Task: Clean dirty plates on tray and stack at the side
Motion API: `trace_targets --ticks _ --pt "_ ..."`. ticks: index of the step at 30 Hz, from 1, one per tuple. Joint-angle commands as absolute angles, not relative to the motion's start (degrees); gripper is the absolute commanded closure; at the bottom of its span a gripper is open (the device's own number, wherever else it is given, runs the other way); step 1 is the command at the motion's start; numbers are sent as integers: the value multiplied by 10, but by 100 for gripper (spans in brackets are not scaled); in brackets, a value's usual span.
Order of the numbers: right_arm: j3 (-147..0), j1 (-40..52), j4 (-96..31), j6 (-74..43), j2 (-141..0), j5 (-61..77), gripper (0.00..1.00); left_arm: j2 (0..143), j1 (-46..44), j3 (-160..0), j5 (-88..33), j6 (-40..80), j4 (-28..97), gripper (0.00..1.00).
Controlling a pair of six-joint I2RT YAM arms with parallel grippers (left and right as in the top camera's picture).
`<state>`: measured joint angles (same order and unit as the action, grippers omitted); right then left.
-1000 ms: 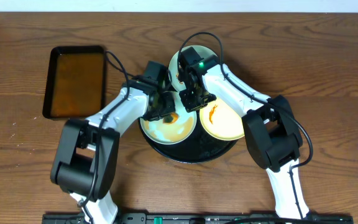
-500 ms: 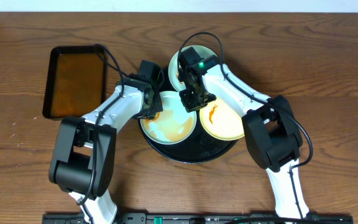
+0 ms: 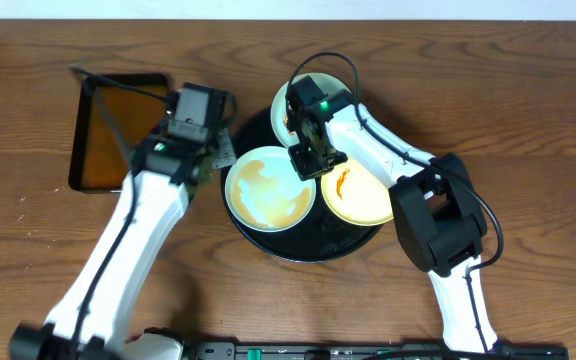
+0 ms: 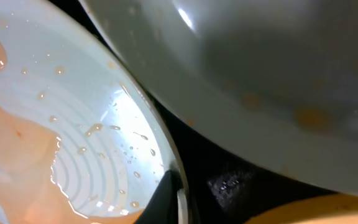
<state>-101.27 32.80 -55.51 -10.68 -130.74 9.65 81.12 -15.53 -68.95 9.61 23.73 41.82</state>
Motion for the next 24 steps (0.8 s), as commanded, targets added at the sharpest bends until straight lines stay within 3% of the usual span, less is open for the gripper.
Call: trace_targets --ticks 1,10,24 --pt "-977 335 -542 -118 -1316 95 95 795 -155 -698 109 232 433 93" --pt "-997 335 -545 -126 -1316 76 99 794 -155 -693 110 232 461 92" --pt "-1157 368 -654 -91 -1268 -140 99 794 -145 -693 74 235 472 92"
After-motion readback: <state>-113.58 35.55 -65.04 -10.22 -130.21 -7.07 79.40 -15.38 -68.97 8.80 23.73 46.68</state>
